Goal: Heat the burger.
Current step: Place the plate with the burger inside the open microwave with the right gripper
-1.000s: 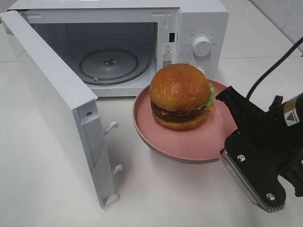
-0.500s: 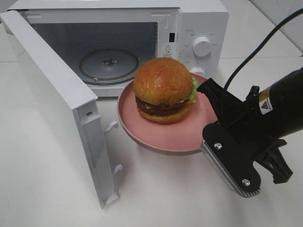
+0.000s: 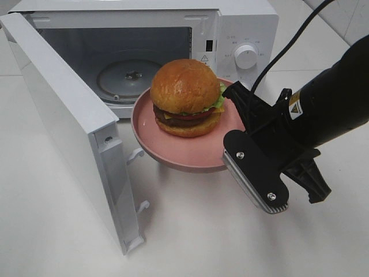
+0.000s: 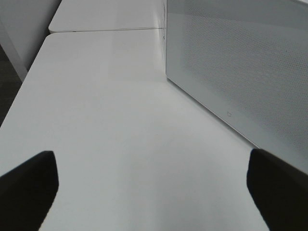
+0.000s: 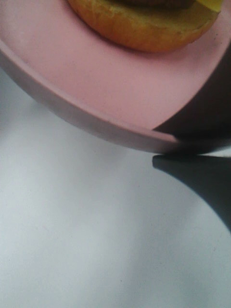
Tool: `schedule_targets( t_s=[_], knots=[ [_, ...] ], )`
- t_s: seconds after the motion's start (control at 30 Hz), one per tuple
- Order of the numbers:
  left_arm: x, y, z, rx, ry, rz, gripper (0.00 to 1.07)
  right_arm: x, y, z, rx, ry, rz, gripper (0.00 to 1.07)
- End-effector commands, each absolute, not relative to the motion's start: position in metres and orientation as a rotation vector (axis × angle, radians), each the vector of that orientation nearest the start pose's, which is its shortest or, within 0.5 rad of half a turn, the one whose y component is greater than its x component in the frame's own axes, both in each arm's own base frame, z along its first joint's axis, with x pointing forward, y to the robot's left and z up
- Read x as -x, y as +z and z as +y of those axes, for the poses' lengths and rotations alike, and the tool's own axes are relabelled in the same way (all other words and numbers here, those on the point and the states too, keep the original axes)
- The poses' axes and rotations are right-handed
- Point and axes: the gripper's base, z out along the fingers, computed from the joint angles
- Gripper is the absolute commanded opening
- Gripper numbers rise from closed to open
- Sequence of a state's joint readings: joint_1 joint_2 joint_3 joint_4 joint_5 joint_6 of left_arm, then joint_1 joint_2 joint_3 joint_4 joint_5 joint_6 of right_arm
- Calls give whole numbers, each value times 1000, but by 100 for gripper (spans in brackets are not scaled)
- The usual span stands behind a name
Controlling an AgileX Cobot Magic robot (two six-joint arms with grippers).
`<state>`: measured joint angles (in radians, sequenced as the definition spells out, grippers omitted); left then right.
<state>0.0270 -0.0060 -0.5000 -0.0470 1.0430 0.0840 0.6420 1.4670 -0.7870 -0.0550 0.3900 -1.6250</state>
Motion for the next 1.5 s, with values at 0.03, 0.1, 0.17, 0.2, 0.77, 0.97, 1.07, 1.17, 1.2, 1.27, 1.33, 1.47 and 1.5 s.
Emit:
schedule_targets(
  t_s=[0.03,0.1,0.17,0.2,0.77,0.97,1.07,1.17,1.2,1.27,1.33,1.47,1.5],
  knots=[
    [7,278,-4,-55,18,2000,100,-229,223,175,2302,-443,1014,0],
    [7,278,-4,-55,18,2000,100,-229,223,176,2301,-438,1014,0],
    [7,278,-4,-55,18,2000,100,-228,221,179,2302,-432,1006,0],
    [7,278,-4,-55,18,2000,100,-229,221,180,2303,-430,1008,0],
    [7,278,-4,-55,18,2000,100,-257,213,202,2307,-418,1023,0],
    [7,278,-4,-55,18,2000,100,-270,210,213,2306,-412,1033,0],
    [7,278,-4,-55,18,2000,100,-276,209,217,2310,-402,1051,0],
    [7,278,-4,-55,18,2000,100,-282,206,222,2315,-392,1067,0],
    [7,278,-4,-55,18,2000,100,-286,206,225,2303,-389,1081,0],
    [7,278,-4,-55,18,2000,100,-289,206,227,2302,-388,1084,0],
    [7,278,-4,-55,18,2000,100,-293,205,230,2301,-388,1084,0],
    [7,278,-4,-55,18,2000,100,-302,202,239,2288,-370,1102,0],
    [7,278,-4,-55,18,2000,100,-302,202,239,2288,-370,1102,0]
  ],
)
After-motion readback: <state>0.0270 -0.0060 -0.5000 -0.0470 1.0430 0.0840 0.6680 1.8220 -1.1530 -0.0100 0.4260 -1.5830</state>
